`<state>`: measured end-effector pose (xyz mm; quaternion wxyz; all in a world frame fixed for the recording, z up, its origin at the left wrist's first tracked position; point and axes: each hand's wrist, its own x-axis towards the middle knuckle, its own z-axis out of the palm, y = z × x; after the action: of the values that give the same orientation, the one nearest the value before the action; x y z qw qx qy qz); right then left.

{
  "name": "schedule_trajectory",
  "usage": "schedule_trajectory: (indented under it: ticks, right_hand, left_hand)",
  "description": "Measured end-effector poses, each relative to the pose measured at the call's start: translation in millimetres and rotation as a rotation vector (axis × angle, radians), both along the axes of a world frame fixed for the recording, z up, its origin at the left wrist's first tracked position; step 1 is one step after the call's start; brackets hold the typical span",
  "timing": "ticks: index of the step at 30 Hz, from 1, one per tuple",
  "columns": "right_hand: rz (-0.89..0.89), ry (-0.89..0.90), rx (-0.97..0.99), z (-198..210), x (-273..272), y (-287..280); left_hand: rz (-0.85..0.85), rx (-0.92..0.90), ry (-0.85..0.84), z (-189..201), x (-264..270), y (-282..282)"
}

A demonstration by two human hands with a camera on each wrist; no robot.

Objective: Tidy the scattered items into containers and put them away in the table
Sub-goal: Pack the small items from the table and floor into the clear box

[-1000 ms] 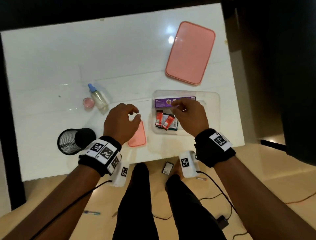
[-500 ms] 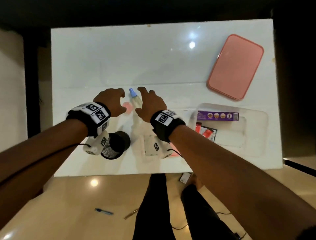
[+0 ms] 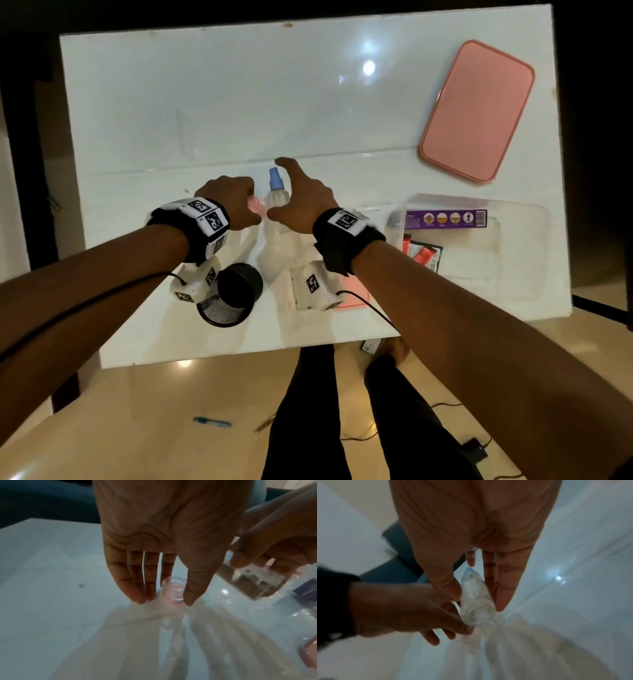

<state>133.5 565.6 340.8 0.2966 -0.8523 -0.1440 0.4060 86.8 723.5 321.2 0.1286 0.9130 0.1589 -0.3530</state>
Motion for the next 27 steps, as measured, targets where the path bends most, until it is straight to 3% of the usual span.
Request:
schedule_trajectory:
  ticks: [4,7,9,11,13,15,18,22,27]
  right_hand:
    - [-0.212,-0.037,0.253,48.6,-9.2,-60.6]
    - [-0.335,-0.049,0.346,89.4,-9.8,-124.0]
    - [-0.425,-0.071,0.293,105.7,-8.3,-172.3]
    - [-0.459,-0.166,0.111,105.7,-5.0,-215.3]
    - [-0.391,-0.243,-0.114,94.4,-2.3,-251.8]
    - [-0.203,-0.277,-0.298,77.5,1.4,-277.5]
    - [0.031,-0.208,-0.462,55.3,5.8,-295.1]
    - [0.194,-0.126,-0.471,31.0,7.5,-300.6]
    - [0.193,-0.051,-0.322,14.2,7.1,-294.1]
  left_hand:
    - [-0.005,-0.023,-0.035,22.7,12.1,-9.5]
    - [0.017,-0.151,-0.148,51.1,21.2,-31.9]
    - [0.018,-0.283,-0.268,73.2,24.1,-59.2]
    - [-0.035,-0.382,-0.385,88.9,24.3,-91.6]
    - [-0.149,-0.428,-0.45,94.7,21.3,-129.2]
    - [-0.239,-0.421,-0.463,92.2,18.4,-168.0]
    - [-0.363,-0.313,-0.409,84.7,10.9,-219.6]
    - [-0.435,-0.114,-0.279,69.3,1.6,-256.2]
    - [-0.403,-0.02,-0.206,53.7,-7.7,-259.3]
